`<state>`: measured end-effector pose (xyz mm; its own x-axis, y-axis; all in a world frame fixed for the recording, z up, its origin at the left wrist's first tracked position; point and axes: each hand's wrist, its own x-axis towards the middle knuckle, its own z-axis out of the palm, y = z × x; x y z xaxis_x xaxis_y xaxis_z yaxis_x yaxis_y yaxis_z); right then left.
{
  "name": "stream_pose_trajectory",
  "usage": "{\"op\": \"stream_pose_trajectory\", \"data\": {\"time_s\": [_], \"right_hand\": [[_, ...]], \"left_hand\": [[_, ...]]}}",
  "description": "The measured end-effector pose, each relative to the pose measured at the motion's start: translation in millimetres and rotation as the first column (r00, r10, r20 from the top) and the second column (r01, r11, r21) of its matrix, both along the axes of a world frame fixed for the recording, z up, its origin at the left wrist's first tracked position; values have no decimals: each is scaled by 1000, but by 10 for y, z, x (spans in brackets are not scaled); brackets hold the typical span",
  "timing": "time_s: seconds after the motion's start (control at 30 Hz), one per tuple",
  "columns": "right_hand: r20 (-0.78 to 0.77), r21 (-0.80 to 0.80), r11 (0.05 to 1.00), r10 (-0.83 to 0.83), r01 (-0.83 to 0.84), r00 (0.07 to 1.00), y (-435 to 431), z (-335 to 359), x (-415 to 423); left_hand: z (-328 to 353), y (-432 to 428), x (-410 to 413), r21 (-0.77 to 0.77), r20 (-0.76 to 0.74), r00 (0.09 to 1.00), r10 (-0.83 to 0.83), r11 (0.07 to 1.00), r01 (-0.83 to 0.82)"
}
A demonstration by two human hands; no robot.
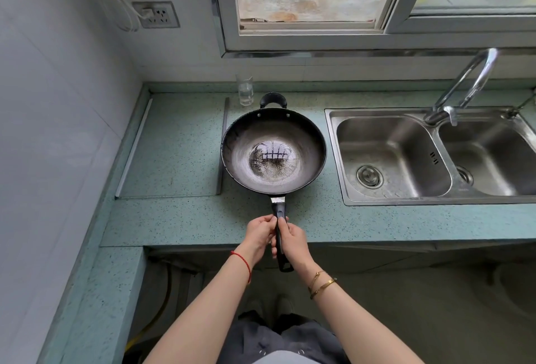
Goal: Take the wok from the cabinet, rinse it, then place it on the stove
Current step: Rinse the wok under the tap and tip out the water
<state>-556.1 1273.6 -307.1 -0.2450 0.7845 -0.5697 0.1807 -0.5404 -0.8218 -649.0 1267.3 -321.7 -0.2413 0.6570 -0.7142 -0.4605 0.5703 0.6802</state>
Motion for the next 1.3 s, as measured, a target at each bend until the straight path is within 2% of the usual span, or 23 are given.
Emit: {"op": "stream_pose_trajectory", "data": {"time_s": [0.2, 0.37, 0.63, 0.77, 0.9, 0.97, 1.07, 1.3], "right_hand": [[-42, -74, 997, -25, 22, 999, 4, -34, 6], [-135, -250, 965, -120, 83, 984, 54, -53, -7], [-242, -415, 906, -201, 86, 949, 135, -36, 37], [-134, -421, 901, -179, 107, 975, 173, -52, 117], [-26, -347, 931, -134, 116, 991, 241, -111, 302], [-12, -314, 940, -145, 134, 989, 304, -133, 406], [17, -245, 955, -168, 167, 986, 388, -159, 542], [21, -139, 955, -263, 263, 965, 481, -199, 732]], "left_hand": [[30, -44, -23, 17, -1, 1000, -4, 1000, 4], [9, -44, -31, 13, -35, 999, -27, 1000, 28], [2, 8, -76, 16, -325, 938, -120, 991, 132], [-72, 6, -167, -12, -524, 823, -219, 968, 250], [-94, -12, -198, -22, -583, 770, -261, 952, 307], [-124, -15, -222, -22, -572, 787, -233, 963, 269], [-111, -44, -316, 23, -486, 866, -117, 989, 146], [10, -321, -672, 166, -339, 934, 115, 984, -60]]}}
